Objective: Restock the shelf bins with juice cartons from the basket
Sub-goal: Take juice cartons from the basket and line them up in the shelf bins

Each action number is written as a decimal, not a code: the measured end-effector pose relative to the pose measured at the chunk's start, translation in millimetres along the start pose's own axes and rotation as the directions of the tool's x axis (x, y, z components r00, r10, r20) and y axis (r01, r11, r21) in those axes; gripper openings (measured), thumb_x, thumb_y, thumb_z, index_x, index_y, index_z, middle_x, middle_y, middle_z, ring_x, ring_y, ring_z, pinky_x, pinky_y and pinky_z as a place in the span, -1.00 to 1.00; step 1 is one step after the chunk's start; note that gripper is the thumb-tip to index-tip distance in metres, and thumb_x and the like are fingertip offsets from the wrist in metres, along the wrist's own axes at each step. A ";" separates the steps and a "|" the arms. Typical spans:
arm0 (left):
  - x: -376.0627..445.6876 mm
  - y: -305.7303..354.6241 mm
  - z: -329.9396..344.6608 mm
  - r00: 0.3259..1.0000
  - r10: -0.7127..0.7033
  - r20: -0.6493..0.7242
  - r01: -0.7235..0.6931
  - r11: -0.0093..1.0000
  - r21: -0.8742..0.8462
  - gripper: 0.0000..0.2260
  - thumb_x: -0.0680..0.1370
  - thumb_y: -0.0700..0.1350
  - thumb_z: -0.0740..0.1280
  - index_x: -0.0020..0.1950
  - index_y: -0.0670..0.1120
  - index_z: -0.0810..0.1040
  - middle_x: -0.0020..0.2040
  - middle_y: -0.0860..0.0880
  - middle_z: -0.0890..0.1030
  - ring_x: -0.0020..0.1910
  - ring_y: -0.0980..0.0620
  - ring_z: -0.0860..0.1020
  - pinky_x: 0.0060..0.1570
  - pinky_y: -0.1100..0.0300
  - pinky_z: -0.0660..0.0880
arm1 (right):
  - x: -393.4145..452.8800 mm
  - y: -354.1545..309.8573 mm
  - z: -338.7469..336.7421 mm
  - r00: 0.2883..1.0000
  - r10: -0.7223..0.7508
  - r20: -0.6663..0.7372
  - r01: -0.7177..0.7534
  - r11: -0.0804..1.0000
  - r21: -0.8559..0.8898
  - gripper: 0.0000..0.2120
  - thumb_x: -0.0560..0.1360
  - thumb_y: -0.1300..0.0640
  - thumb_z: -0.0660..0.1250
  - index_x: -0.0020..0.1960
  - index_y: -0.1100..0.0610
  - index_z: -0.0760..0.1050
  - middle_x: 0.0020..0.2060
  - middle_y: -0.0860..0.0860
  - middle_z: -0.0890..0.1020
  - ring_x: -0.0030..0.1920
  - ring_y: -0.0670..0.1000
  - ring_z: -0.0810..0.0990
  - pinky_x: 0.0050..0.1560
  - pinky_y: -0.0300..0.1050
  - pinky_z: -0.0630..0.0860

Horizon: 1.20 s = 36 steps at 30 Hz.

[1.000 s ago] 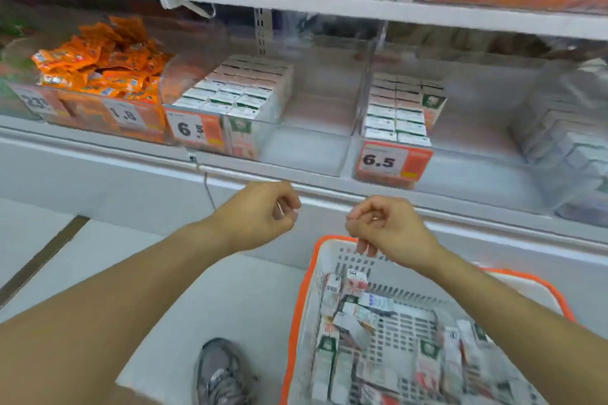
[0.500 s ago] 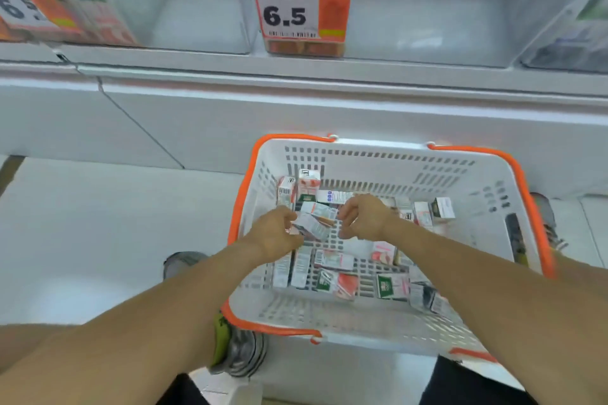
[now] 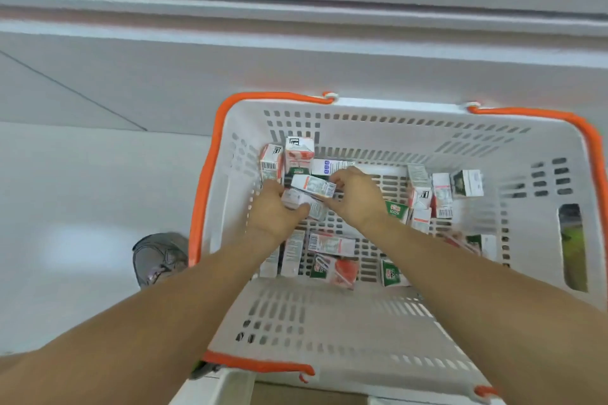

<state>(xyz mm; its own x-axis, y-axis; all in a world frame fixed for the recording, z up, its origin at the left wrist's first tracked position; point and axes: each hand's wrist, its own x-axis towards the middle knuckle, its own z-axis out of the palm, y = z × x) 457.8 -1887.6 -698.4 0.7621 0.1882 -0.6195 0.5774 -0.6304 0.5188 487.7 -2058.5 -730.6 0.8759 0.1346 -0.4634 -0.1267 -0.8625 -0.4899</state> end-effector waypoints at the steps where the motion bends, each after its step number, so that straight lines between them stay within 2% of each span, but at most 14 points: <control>1: 0.6 -0.9 0.1 1.000 -0.014 0.008 0.014 1.000 -0.022 -0.59 0.44 -0.08 0.51 0.16 -0.08 0.38 -0.11 0.04 0.58 -0.12 0.07 0.57 -0.37 0.36 0.32 | 0.2 -1.4 0.6 1.000 -0.001 -0.015 0.001 1.000 -0.014 -0.57 0.42 0.01 0.51 0.24 0.07 0.54 0.11 0.00 0.54 0.04 0.04 0.59 0.01 -0.03 0.58; 4: -2.9 4.4 -8.7 0.996 -0.052 0.071 0.055 0.997 -0.046 -0.52 0.42 -0.05 0.51 0.25 -0.05 0.41 -0.03 0.07 0.55 -0.08 0.11 0.54 -0.21 0.32 0.43 | -2.0 -5.1 -4.3 1.000 -0.021 0.002 0.021 1.000 -0.011 -0.61 0.39 0.01 0.50 0.18 0.07 0.57 0.06 0.00 0.51 0.02 0.04 0.56 -0.04 -0.08 0.55; 6: -7.2 9.8 -18.8 0.980 -0.098 0.171 0.111 0.992 -0.066 -0.61 0.46 0.00 0.45 0.24 0.02 0.45 -0.01 0.03 0.54 -0.07 0.05 0.52 -0.13 0.23 0.43 | -6.8 -5.7 -14.4 0.999 -0.042 0.017 0.041 0.999 0.024 -0.63 0.33 -0.02 0.52 0.08 0.08 0.59 0.01 0.00 0.52 -0.01 0.02 0.56 -0.01 -0.06 0.56; 8: -12.3 15.8 -33.5 0.907 -0.177 0.383 0.251 0.956 -0.150 -0.80 0.51 0.06 0.36 0.06 0.00 0.54 -0.16 -0.01 0.59 -0.27 0.05 0.49 -0.25 0.21 0.40 | -14.7 -3.6 -31.1 0.999 -0.040 0.035 0.038 0.997 0.064 -0.64 0.28 -0.03 0.55 0.00 0.09 0.58 -0.02 -0.02 0.54 -0.01 0.01 0.58 0.02 -0.07 0.57; 11: -22.5 27.5 -57.5 0.754 -0.187 0.629 0.384 0.903 -0.193 -0.83 0.54 0.04 0.31 -0.10 -0.04 0.58 -0.29 -0.04 0.58 -0.37 0.05 0.40 -0.32 0.21 0.34 | -32.8 -1.5 -69.1 0.997 -0.012 0.077 0.007 0.998 0.063 -0.66 0.27 -0.05 0.58 -0.10 0.07 0.53 -0.12 -0.02 0.62 -0.11 0.04 0.63 -0.15 -0.09 0.58; 15: -43.6 54.6 -89.1 0.709 -0.114 0.696 0.335 0.922 -0.191 -0.74 0.55 0.13 0.30 -0.06 -0.06 0.54 -0.26 -0.06 0.55 -0.38 0.05 0.41 -0.35 0.23 0.36 | -60.4 -18.7 -139.1 0.996 -0.072 0.058 0.068 0.995 0.079 -0.63 0.24 -0.11 0.62 -0.15 0.06 0.55 -0.15 0.02 0.64 -0.25 -0.01 0.59 -0.18 -0.05 0.58; 19: -75.1 103.2 -141.0 0.757 -0.045 0.652 0.104 0.993 -0.052 -0.72 0.58 0.10 0.20 0.05 -0.09 0.52 -0.30 -0.06 0.52 -0.39 0.04 0.39 -0.34 0.21 0.32 | -99.2 -62.4 -215.2 0.968 -0.222 -0.119 0.233 0.968 0.089 -0.63 0.23 -0.07 0.63 -0.12 0.05 0.56 -0.19 -0.04 0.64 -0.19 -0.01 0.64 -0.18 -0.07 0.60; 22: -105.7 145.9 -193.4 0.855 -0.005 0.519 -0.043 0.996 0.079 -0.68 0.56 0.11 0.18 -0.05 -0.13 0.53 -0.35 -0.06 0.50 -0.43 0.02 0.36 -0.33 0.19 0.32 | -128.8 -97.4 -256.1 0.885 -0.358 -0.298 0.399 0.913 0.088 -0.69 0.23 0.07 0.61 -0.14 0.03 0.54 -0.20 -0.03 0.66 -0.12 0.02 0.64 -0.17 -0.05 0.60; 24: -128.7 166.0 -225.3 0.902 0.050 0.428 -0.079 0.995 0.052 -0.67 0.55 0.11 0.18 -0.16 -0.13 0.51 -0.37 -0.07 0.46 -0.45 0.01 0.36 -0.37 0.21 0.31 | -142.8 -113.5 -270.2 0.816 -0.412 -0.406 0.499 0.856 0.134 -0.71 0.22 0.17 0.59 -0.15 0.05 0.54 -0.19 -0.05 0.69 -0.10 0.03 0.67 -0.15 -0.04 0.62; 26: -151.2 174.4 -245.1 0.920 0.126 0.372 -0.090 0.990 -0.112 -0.70 0.55 0.08 0.21 -0.21 -0.11 0.52 -0.39 -0.07 0.49 -0.45 0.00 0.38 -0.39 0.20 0.33 | -154.7 -122.4 -272.1 0.757 -0.423 -0.498 0.590 0.771 0.242 -0.69 0.22 0.27 0.59 -0.15 0.09 0.54 -0.15 -0.06 0.69 -0.07 0.05 0.68 -0.09 0.01 0.65; 28: -168.8 174.3 -252.1 0.933 0.184 0.310 -0.077 0.941 -0.329 -0.76 0.55 0.03 0.28 -0.18 -0.11 0.56 -0.39 -0.07 0.55 -0.42 -0.02 0.43 -0.39 0.20 0.41 | -162.5 -127.9 -266.5 0.670 -0.456 -0.586 0.686 0.683 0.253 -0.67 0.21 0.35 0.59 -0.15 0.14 0.53 -0.08 -0.06 0.66 0.03 0.02 0.65 -0.01 -0.01 0.66; 30: -176.3 169.8 -249.7 0.949 0.214 0.234 -0.062 0.848 -0.526 -0.79 0.52 0.00 0.33 -0.10 -0.15 0.59 -0.33 -0.11 0.56 -0.40 -0.04 0.48 -0.40 0.22 0.51 | -164.6 -132.6 -259.2 0.570 -0.501 -0.652 0.749 0.643 0.161 -0.67 0.21 0.37 0.59 -0.16 0.17 0.53 0.04 0.01 0.62 0.13 -0.02 0.62 0.06 -0.02 0.64; 32: -178.0 170.4 -246.9 0.952 0.214 0.220 -0.021 0.762 -0.647 -0.75 0.51 -0.02 0.36 0.00 -0.20 0.62 -0.24 -0.16 0.57 -0.36 -0.07 0.53 -0.36 0.19 0.57 | -165.1 -137.1 -254.6 0.472 -0.546 -0.692 0.790 0.611 0.057 -0.68 0.23 0.36 0.59 -0.14 0.16 0.52 0.14 0.04 0.59 0.20 -0.03 0.59 0.08 0.00 0.61; 36: -173.8 181.5 -252.2 0.914 0.254 0.317 0.082 0.649 -0.756 -0.62 0.49 -0.03 0.36 0.16 -0.29 0.61 0.00 -0.27 0.63 -0.11 -0.24 0.66 -0.10 -0.04 0.66 | -162.6 -142.6 -246.0 0.290 -0.659 -0.694 0.829 0.535 -0.161 -0.68 0.31 0.37 0.55 -0.12 0.12 0.47 0.24 0.10 0.56 0.28 -0.06 0.54 0.13 -0.35 0.48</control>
<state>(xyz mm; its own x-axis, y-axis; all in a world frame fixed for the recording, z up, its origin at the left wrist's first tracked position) 504.0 -1844.7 -347.9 0.7501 -0.2273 -0.6211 0.6589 0.1757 0.7314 477.9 -2077.4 -403.7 0.6608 0.2691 0.7007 0.7337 -0.4284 -0.5274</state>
